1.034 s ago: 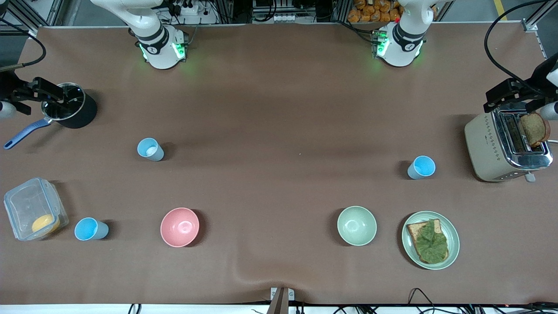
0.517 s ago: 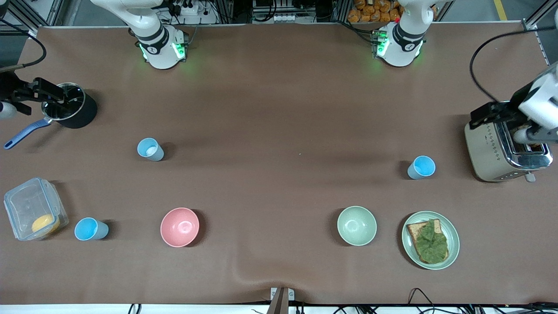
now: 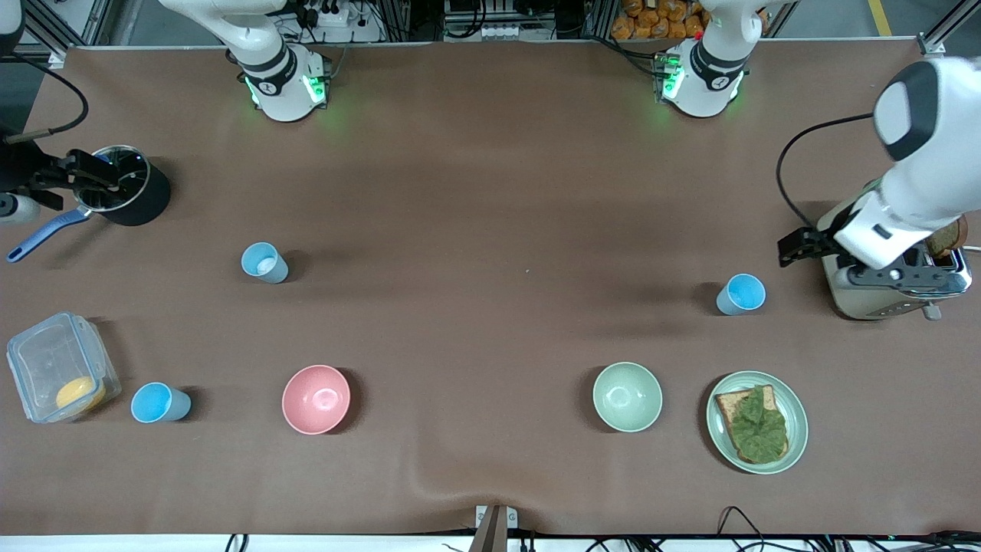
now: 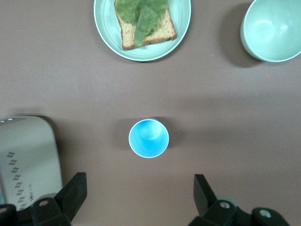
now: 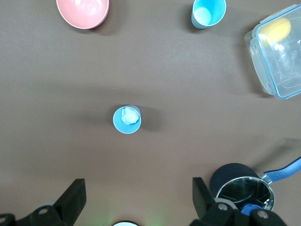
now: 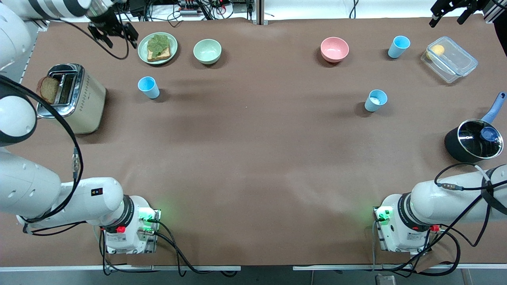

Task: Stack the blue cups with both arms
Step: 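Reach the left gripper to the blue cup while the right gripper reaches another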

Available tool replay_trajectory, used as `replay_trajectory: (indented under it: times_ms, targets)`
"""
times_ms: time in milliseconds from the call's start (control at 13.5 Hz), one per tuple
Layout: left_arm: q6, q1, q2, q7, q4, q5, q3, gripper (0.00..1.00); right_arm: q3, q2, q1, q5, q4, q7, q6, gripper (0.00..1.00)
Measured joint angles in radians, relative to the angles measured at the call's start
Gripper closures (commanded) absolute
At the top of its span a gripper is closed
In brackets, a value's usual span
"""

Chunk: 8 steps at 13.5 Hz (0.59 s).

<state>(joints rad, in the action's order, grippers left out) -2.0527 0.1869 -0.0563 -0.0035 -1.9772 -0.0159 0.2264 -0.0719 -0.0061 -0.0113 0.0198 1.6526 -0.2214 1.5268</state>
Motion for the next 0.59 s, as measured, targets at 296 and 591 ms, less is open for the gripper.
replay_trajectory:
  times_ms: [296, 591]
  targets:
    - [-0.131, 0.026, -0.016, 0.002, -0.109, 0.000, -0.001, 0.00, 0.005, 0.019, 0.000, 0.000, 0.103, 0.000, 0.118, 0.00]
    - [-0.281, 0.034, -0.083, 0.003, -0.166, 0.000, -0.001, 0.00, 0.012, 0.029, 0.001, 0.000, 0.236, 0.000, 0.263, 0.00]
